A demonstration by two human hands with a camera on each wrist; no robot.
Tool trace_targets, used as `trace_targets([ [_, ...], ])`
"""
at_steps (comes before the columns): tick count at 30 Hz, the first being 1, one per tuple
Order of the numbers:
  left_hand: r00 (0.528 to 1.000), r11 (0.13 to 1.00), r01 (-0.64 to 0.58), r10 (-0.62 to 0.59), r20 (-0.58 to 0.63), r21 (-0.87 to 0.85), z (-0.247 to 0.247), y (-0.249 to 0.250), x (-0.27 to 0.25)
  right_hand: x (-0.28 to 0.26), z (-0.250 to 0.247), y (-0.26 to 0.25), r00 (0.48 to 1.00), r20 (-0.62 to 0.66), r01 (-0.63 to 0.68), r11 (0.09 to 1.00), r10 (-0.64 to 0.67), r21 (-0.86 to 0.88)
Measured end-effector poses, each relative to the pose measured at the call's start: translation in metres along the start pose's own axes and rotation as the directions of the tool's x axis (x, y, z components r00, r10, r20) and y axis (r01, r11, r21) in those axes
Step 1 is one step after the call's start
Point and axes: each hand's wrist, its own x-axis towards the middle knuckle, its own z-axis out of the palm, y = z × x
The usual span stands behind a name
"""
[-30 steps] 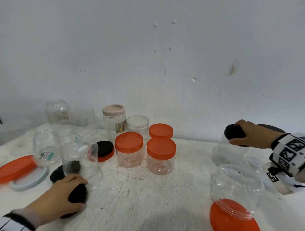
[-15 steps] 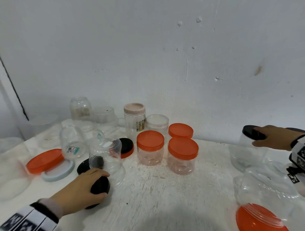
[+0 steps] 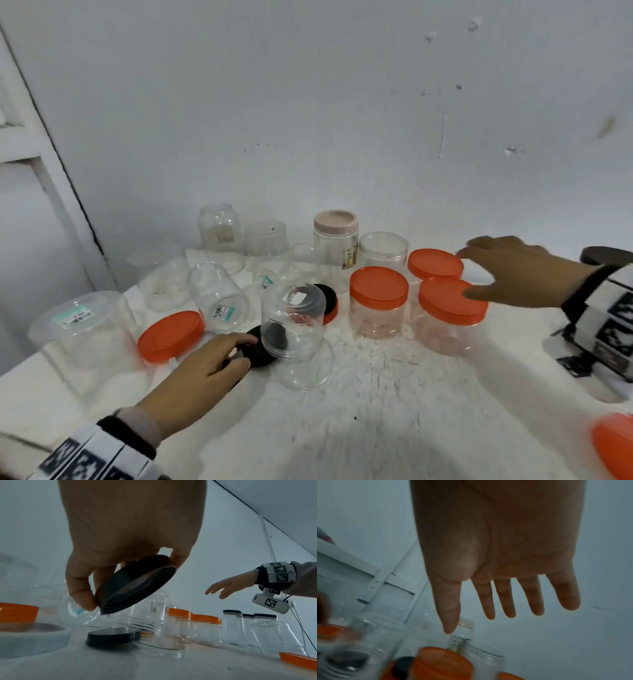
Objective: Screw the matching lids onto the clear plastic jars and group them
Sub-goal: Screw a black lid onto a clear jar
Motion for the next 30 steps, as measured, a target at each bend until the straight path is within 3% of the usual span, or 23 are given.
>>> trace_targets([
  [3, 0.998, 0.995, -0.016, 0.011, -0.059, -0.094, -0.014, -0.012, -0.005, -0.001, -0.007, -0.063, 0.983, -0.028, 0.181, 0.982, -0.18, 0.052],
  [7, 0.992, 0.99, -0.034, 0.018, -0.122, -0.136, -0.031, -0.027, -0.013, 0.007, -0.011, -0.153, 0.921, -0.102, 0.388, 0.905, -0.376, 0.171],
  [13, 0.965, 0.97, -0.084, 0.022, -0.261, -0.229, -0.055, -0.04, -0.034, 0.039, -0.008, -0.271, 0.855, -0.161, 0.518, 0.791, -0.494, 0.325],
  [17, 0.954, 0.95, -0.131, 0.042, -0.298, -0.285, -0.071, -0.042, -0.05, 0.061, -0.003, -0.323, 0.861, -0.144, 0.5, 0.76, -0.488, 0.415],
  [21, 0.936, 0.946, -0.145, 0.037, -0.35, -0.29, -0.082, -0.045, -0.062, 0.08, 0.003, -0.351, 0.899, -0.047, 0.409, 0.794, -0.436, 0.45],
  [27, 0.912, 0.947, -0.145, 0.015, -0.41, -0.288, -0.094, -0.054, -0.076, 0.099, 0.016, -0.374, 0.973, 0.05, 0.192, 0.918, -0.223, 0.347],
  [30, 0.914, 0.95, -0.112, -0.017, -0.405, -0.292, -0.094, -0.059, -0.079, 0.108, 0.024, -0.373, 0.984, 0.108, 0.094, 0.924, -0.143, 0.37],
])
